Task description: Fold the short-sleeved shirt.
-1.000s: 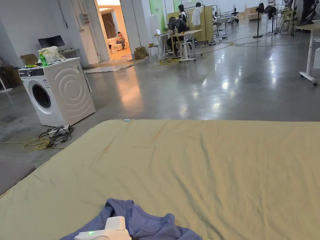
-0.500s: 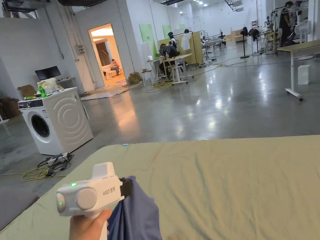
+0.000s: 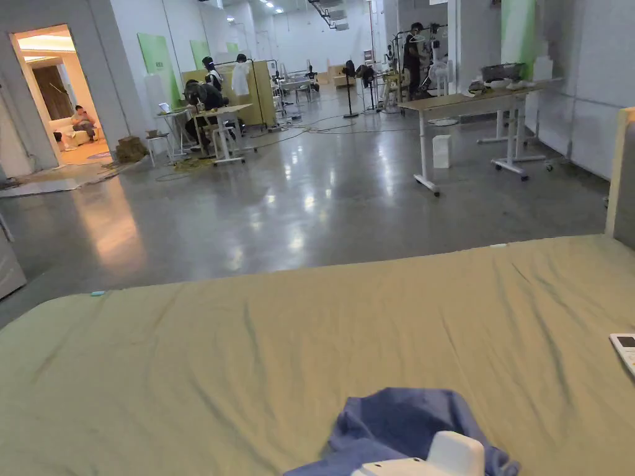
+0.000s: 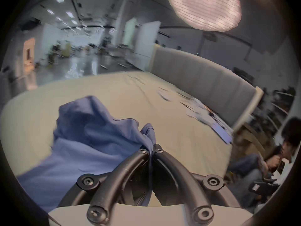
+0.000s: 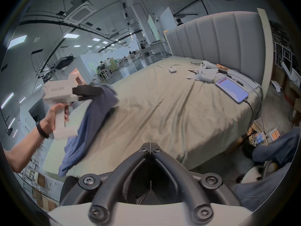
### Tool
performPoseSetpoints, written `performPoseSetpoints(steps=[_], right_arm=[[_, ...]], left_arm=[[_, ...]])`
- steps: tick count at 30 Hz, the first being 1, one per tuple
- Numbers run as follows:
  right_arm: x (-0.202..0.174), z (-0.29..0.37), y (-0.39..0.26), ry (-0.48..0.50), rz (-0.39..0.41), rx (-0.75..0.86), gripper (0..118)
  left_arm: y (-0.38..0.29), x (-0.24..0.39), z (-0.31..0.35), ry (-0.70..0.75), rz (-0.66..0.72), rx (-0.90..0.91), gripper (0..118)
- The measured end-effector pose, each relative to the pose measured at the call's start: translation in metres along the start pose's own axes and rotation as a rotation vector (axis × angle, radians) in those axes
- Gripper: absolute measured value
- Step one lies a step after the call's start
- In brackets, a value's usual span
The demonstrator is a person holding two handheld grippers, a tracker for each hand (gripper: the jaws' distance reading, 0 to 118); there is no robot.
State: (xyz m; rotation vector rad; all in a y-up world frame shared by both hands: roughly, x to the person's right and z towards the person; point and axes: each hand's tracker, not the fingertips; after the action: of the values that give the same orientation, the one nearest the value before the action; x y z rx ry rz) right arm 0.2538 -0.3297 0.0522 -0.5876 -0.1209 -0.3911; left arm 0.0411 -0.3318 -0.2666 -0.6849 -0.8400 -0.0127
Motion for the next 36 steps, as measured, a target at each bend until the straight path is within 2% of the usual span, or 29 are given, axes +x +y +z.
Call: performPoseSetpoints(steps=[2,7,9,10,11,12,13,17,22,24,29,32,34,36], right_arm=[[0.005,0.007,-0.003,-0.022,0.008,-0.001,0],[0.017,0.02,-0.012,-0.073,-0.003,0.008,0],[0.021,0.021,-0.014,-0.072,-0.012,-0.003,0],[0.02,0.021,-0.015,-0.073,-0.006,-0.008,0],[0.019,0.021,-0.014,-0.073,0.005,-0.012,0],[0.017,0.02,-0.014,-0.07,0.02,-0.014,0],[0.014,0.02,-0.011,-0.061,0.038,-0.008,0],[-0.004,0.008,0.006,0.008,0.102,0.033,0],[-0.044,-0.011,0.036,0.117,0.201,0.12,0],[-0.065,-0.015,0.05,0.151,0.252,0.179,0],[-0.113,-0.009,0.078,0.205,0.349,0.321,0],[-0.128,0.001,0.087,0.258,0.348,0.345,0],[-0.133,0.007,0.09,0.294,0.332,0.342,0],[-0.135,0.014,0.09,0.301,0.324,0.353,0]], left_arm=[[-0.025,0.044,-0.029,-0.047,-0.056,-0.092,3],[-0.071,0.093,-0.072,-0.156,0.071,-0.159,3],[-0.084,0.1,-0.074,-0.169,0.038,-0.146,6],[-0.084,0.098,-0.075,-0.158,0.029,-0.152,21],[-0.082,0.092,-0.074,-0.145,0.044,-0.155,59],[-0.078,0.083,-0.07,-0.163,0.094,-0.145,83],[-0.077,0.079,-0.053,-0.184,0.124,-0.15,91],[-0.065,0.04,0.048,-0.194,0.118,-0.066,90],[-0.068,0.01,0.216,0.13,-0.011,0.165,90],[-0.073,0.012,0.276,0.261,-0.013,0.278,90],[-0.082,0.045,0.364,0.633,-0.005,0.562,85],[-0.093,0.069,0.388,0.783,-0.053,0.611,83],[-0.095,0.072,0.39,0.817,-0.055,0.606,71],[-0.1,0.074,0.396,0.811,-0.012,0.603,29]])
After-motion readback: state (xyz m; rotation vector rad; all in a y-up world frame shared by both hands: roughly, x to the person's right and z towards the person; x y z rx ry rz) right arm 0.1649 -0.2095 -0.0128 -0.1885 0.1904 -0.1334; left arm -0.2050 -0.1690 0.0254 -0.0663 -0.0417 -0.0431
